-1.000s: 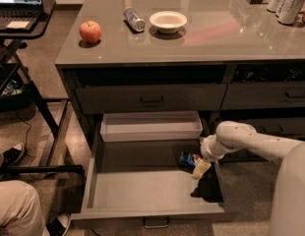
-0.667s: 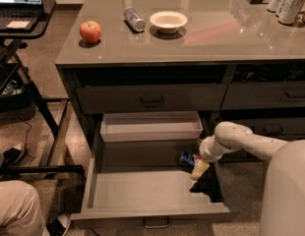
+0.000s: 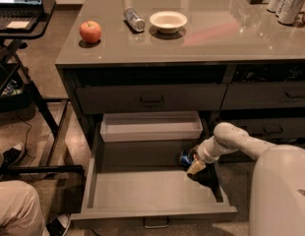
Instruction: Pick pepsi can from middle drawer and place on counter
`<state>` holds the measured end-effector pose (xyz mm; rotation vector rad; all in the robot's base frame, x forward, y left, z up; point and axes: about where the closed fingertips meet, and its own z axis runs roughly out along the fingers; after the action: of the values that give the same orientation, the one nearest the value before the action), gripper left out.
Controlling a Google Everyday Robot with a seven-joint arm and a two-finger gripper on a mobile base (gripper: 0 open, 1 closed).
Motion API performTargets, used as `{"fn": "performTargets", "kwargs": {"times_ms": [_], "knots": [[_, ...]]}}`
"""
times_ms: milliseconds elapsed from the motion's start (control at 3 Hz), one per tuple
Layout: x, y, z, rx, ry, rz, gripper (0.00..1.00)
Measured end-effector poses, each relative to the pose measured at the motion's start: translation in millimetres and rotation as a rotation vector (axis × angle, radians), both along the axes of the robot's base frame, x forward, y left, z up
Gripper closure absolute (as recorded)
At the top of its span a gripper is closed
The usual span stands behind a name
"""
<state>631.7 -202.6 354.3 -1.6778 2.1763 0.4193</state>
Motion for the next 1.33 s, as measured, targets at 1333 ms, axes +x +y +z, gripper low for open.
{"fn": "performTargets", "kwargs": {"times_ms": [1333], "knots": [[-28.1, 36.7, 116.2, 0.013, -0.173, 0.069, 1.00]]}}
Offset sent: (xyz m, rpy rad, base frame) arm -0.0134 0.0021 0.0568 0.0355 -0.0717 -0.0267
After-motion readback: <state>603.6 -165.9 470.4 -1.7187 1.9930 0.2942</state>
